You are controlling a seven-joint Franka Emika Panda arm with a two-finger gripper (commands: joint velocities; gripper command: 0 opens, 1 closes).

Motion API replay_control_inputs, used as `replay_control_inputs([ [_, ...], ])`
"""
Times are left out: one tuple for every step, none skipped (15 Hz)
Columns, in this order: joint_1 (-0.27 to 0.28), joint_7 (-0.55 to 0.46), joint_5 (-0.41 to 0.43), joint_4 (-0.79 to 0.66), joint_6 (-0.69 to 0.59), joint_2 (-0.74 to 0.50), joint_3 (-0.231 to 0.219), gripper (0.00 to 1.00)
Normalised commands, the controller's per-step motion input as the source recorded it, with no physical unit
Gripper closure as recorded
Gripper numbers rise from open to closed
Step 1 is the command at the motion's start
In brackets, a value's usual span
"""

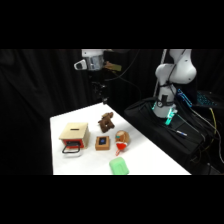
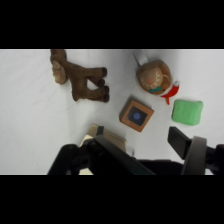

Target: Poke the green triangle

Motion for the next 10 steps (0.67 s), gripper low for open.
replay_control_inputs([
  [-0.020,0.07,-0.013,0.02,0.00,0.00,0.015,0.00],
  [-0.008,0.11,-0.034,0.02,0.03,0.00,0.026,0.00],
  [0.009,0.17,-0.037,0.03,0.07,0.01,0.043,0.00],
  [0.033,0.18,-0.041,0.05,0.07,0.03,0.064,0.00],
  [0.061,0.20,-0.054,0.08,0.08,0.05,0.086,0.00],
  [0.095,0.21,-0.030,0.12,0.09,0.10,0.115,0.00],
  [0.106,0.20,-0.010,0.14,0.09,0.11,0.120,0.00],
  [0.135,0.21,-0.004,0.17,0.12,0.15,0.140,0.00],
  [0.143,0.19,0.005,0.19,0.12,0.17,0.138,0.00],
  [0.151,0.19,0.009,0.21,0.14,0.19,0.137,0.00],
])
